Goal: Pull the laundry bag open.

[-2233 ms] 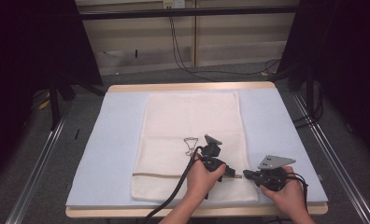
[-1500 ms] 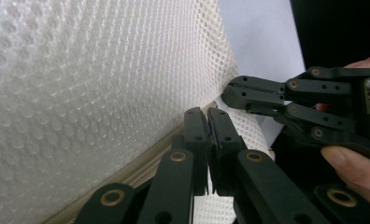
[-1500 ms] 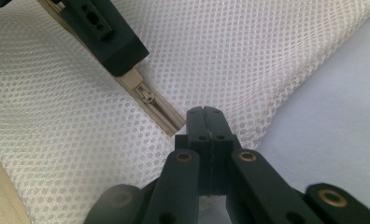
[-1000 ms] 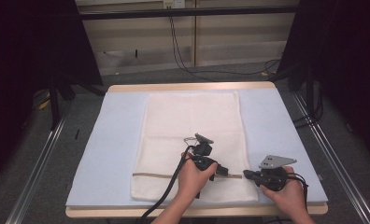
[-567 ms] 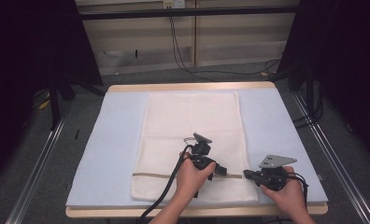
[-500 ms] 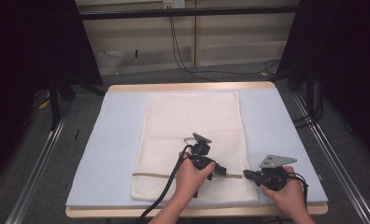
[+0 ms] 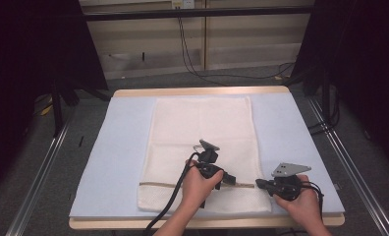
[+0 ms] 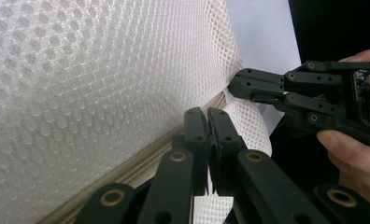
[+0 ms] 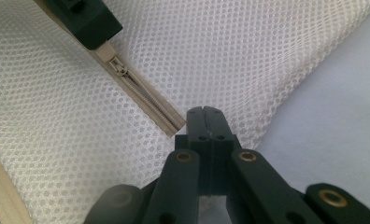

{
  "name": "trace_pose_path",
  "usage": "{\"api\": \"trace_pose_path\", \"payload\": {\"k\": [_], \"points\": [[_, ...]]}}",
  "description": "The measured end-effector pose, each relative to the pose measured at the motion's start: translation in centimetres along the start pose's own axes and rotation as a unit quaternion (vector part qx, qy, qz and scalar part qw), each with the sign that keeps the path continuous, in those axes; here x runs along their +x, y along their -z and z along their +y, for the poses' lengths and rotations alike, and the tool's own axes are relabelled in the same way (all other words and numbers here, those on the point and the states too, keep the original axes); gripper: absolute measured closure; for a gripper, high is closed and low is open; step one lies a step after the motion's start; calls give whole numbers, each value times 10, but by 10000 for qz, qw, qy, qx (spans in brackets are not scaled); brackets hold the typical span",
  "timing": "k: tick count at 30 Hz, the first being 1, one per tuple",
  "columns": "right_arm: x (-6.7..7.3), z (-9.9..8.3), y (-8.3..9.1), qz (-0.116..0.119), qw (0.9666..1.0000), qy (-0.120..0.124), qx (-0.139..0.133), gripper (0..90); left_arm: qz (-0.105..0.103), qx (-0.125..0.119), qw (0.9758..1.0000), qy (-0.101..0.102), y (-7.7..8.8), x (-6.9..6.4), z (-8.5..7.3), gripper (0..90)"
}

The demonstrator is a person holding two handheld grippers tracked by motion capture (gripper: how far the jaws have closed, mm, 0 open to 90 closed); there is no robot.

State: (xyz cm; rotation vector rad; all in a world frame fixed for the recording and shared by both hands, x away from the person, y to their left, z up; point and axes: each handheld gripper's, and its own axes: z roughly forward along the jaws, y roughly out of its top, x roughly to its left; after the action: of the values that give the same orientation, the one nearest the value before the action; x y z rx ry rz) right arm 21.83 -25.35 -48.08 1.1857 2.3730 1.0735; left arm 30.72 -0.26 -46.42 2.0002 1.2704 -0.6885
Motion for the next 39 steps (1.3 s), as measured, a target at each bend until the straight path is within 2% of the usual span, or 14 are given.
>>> {"api": "trace_pose_path", "payload": {"k": [2,4,5,7,10,11,12,17,18,32,39], "points": [[0,0,0,-9,10000,14,6,900,59,-46,10000,22,2,0,0,876],[0,0,0,1,10000,-3,7,900,-64,-21,10000,61,4,1,0,876],[-1,0,0,2,10000,9,-3,900,18,-66,10000,66,5,1,-1,876],[-1,0,0,4,10000,2,-8,900,-71,-23,10000,61,7,3,-1,876],[-1,0,0,-2,10000,-4,-10,900,-74,-37,9999,64,7,3,-1,876],[0,0,0,0,10000,-2,-8,900,-21,29,10000,63,8,3,-1,876],[0,0,0,-3,10000,2,-11,900,-93,-31,9999,69,7,3,-1,876],[0,0,0,0,10000,-2,-14,900,-15,-9,10000,20,8,4,-1,876],[0,0,0,-2,10000,-3,-4,900,5,-55,10000,71,8,3,-2,876],[0,0,0,7,10000,5,-23,900,-87,-34,9999,80,15,8,-4,876],[0,-1,0,11,10000,5,-28,900,57,-92,9999,59,22,11,-6,876]]}}
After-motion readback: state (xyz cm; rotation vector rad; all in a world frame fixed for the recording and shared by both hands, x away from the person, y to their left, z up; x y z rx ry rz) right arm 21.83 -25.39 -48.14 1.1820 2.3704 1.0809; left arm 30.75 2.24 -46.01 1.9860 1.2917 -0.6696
